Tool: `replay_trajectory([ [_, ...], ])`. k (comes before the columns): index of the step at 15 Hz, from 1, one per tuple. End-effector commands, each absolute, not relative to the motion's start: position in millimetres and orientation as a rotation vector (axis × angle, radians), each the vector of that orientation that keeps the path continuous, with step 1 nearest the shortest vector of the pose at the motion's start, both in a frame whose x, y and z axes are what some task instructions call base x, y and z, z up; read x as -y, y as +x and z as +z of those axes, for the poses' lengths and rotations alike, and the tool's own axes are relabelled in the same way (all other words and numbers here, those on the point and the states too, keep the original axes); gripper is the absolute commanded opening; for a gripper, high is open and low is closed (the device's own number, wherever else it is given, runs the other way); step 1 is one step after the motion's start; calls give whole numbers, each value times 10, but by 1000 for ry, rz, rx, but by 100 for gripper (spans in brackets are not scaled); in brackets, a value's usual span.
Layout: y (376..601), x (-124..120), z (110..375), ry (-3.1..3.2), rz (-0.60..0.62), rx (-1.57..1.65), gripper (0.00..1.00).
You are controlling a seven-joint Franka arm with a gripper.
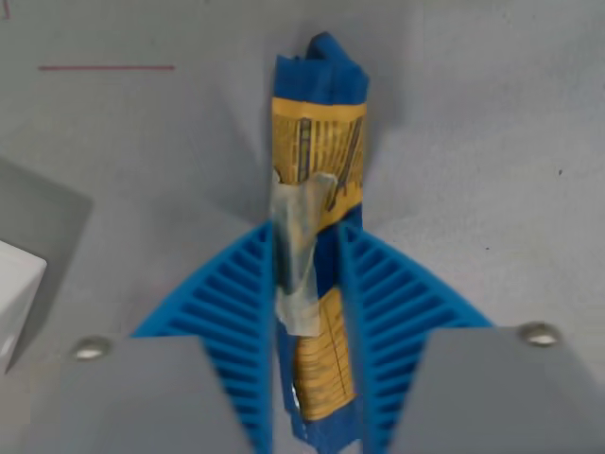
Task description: Pick up the blue bag
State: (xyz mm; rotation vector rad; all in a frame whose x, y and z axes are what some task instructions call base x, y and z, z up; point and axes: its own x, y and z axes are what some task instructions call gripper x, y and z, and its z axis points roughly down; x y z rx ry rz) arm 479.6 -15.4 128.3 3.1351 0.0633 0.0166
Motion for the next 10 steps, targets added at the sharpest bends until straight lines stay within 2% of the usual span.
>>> replay_trajectory([
  [1, 4779, 146, 1289, 3166, 120, -96, 0],
  [4, 4779, 146, 1289, 3166, 120, -96, 0],
  [10, 4703, 170, 1584, 3168, 83, -97, 0],
])
